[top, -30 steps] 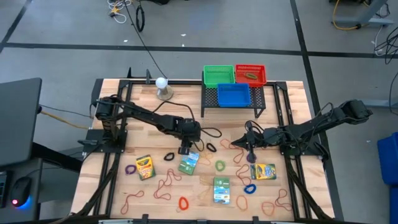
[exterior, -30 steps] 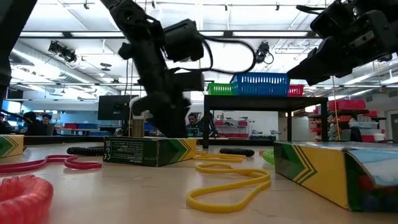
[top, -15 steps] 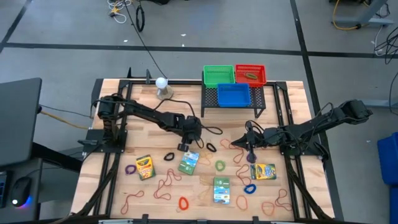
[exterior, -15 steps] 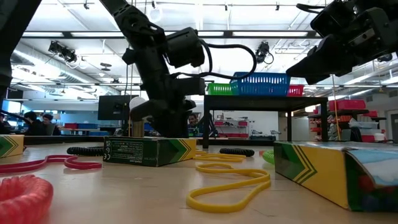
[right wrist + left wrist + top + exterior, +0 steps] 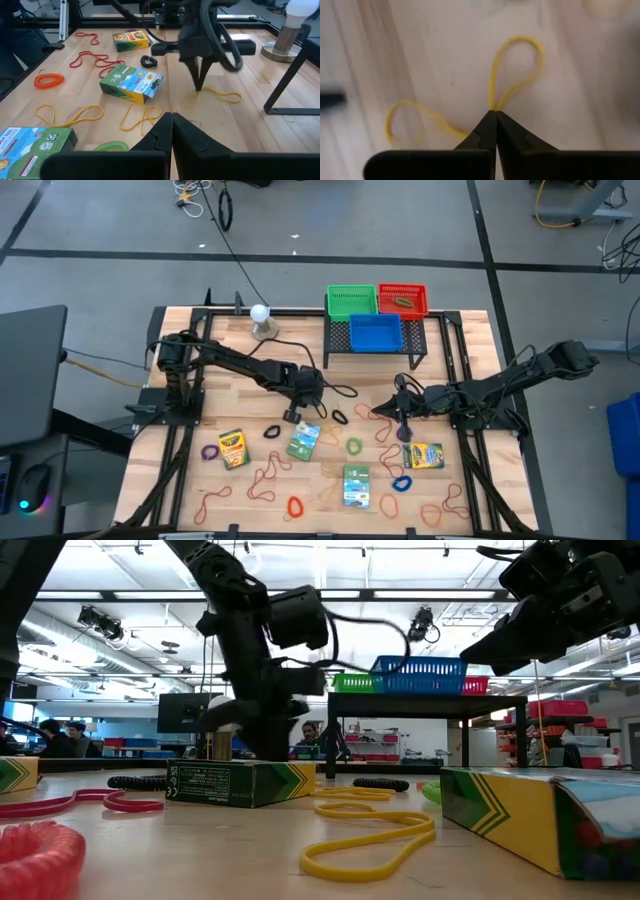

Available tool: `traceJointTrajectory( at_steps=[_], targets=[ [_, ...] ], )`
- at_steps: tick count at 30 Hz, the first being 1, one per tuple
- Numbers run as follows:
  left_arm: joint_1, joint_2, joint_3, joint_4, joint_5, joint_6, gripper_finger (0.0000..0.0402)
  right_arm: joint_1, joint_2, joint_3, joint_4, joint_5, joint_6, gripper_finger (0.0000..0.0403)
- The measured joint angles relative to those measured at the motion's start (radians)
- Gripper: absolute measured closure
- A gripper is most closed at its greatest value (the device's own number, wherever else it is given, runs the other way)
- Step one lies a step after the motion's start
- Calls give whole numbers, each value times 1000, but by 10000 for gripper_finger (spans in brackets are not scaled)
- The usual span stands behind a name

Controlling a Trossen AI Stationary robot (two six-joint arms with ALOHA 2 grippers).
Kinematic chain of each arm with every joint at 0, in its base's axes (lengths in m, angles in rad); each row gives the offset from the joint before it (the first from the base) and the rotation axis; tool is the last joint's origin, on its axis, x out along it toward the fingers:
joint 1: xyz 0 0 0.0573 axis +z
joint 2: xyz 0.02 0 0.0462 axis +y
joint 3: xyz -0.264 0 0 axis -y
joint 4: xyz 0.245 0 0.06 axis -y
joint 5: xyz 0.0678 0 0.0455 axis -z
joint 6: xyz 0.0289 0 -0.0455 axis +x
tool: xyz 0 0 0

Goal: Pick & Place Office Desk Supplies
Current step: Put the yellow rubber band into the green bin

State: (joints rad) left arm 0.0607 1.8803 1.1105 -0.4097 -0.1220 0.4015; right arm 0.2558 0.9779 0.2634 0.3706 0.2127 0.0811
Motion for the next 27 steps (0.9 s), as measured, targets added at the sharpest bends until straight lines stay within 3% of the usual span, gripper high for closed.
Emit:
traceJointTrajectory(
  at_steps=[8, 27],
  targets=[
    [-3, -92, 82, -210, -4, -92, 398, 0, 2, 0, 14, 0, 0, 391],
    [41, -443, 86, -120, -59, -332, 399, 0, 3, 0, 21, -11, -10, 391]
  ],
)
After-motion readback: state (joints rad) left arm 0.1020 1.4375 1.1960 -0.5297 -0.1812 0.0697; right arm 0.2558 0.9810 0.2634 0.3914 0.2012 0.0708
